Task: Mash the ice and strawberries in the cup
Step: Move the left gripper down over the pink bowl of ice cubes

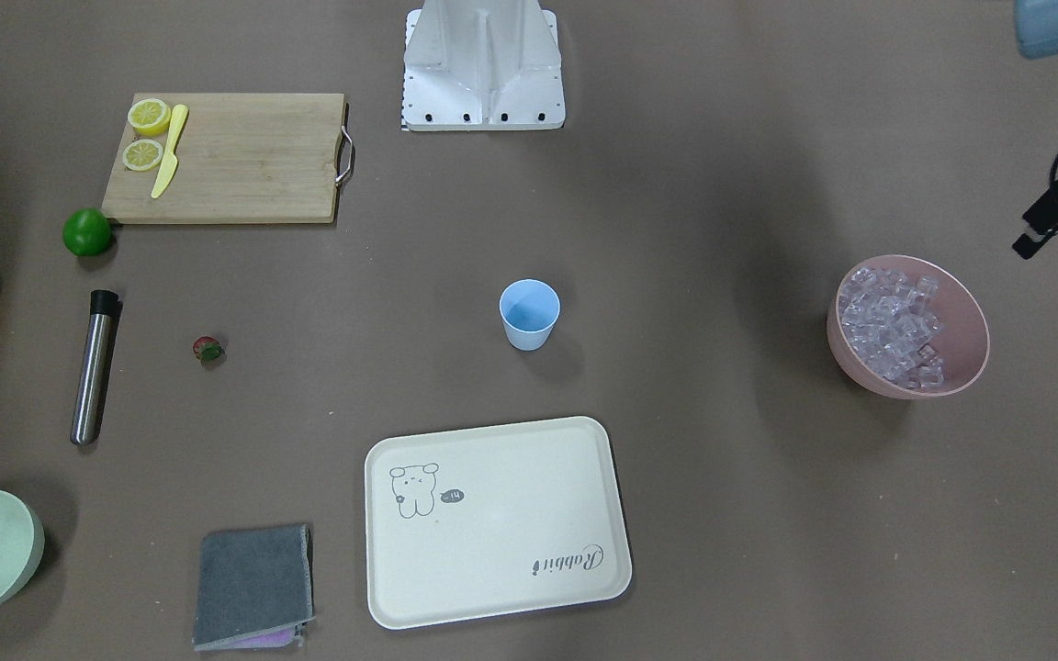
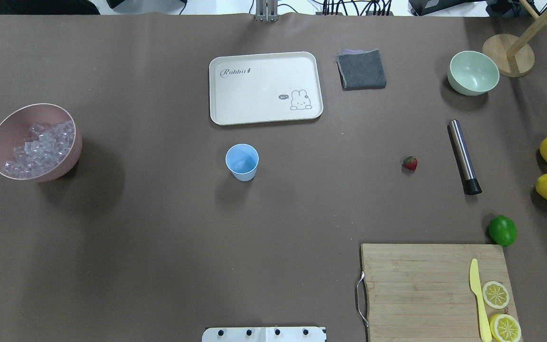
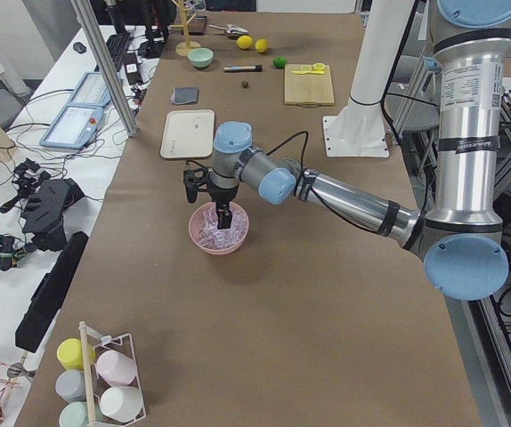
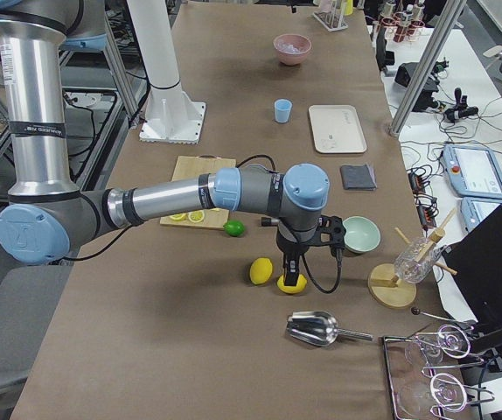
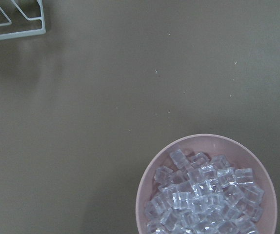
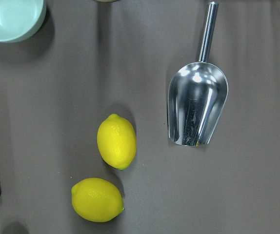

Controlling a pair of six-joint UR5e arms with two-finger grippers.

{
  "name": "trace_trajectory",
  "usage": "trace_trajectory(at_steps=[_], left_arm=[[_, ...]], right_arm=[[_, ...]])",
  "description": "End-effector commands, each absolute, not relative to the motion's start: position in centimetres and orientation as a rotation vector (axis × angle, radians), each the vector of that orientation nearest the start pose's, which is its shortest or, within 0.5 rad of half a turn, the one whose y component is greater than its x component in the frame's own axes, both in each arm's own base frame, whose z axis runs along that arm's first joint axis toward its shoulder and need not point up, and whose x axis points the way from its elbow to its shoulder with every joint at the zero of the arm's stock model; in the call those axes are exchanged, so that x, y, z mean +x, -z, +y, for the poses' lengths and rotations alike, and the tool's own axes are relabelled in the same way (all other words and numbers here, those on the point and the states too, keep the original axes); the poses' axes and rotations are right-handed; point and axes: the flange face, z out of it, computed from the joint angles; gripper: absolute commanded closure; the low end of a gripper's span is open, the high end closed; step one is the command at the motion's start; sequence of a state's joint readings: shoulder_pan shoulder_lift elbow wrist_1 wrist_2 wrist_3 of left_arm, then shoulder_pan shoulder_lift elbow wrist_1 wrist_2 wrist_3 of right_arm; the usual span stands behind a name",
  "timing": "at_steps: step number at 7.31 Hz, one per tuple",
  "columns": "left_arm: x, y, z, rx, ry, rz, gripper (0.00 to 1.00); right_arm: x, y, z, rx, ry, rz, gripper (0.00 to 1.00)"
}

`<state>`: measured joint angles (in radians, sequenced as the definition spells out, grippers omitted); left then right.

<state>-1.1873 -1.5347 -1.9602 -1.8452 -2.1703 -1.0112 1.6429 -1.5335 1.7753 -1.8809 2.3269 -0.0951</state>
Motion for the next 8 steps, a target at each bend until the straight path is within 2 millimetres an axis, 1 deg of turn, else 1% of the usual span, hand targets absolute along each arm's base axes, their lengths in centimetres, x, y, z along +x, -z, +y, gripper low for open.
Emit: trace_trajectory(at_steps=[1,2,3,4,7,8], left_arm=[[18.0,-44.7,-46.6,0.088,0.457,0.814,0.02],[19.7,-43.8,-46.8,0.072,0.479,0.826,0.03],[20.4,-43.5,-46.7,0.062,0.483,0.835,0.03],[20.5,-43.6,-46.8,0.067,0.479,0.841,0.03],[21.8,-46.4,-47.5,0.084,0.458,0.873,0.04],[22.1,-46.5,-47.2,0.075,0.454,0.872,0.04]], right_arm=[[10.0,-57.4,-48.5,-0.005,-0.004,-0.756,0.00],[10.0,-57.7,-48.4,-0.009,-0.006,-0.756,0.00],[10.0,-57.6,-48.5,-0.008,-0.006,-0.756,0.00],[10.0,-57.7,-48.4,-0.011,-0.006,-0.756,0.00],[10.0,-57.9,-48.3,-0.015,-0.009,-0.760,0.00],[10.0,-57.9,-48.3,-0.014,-0.009,-0.760,0.00]])
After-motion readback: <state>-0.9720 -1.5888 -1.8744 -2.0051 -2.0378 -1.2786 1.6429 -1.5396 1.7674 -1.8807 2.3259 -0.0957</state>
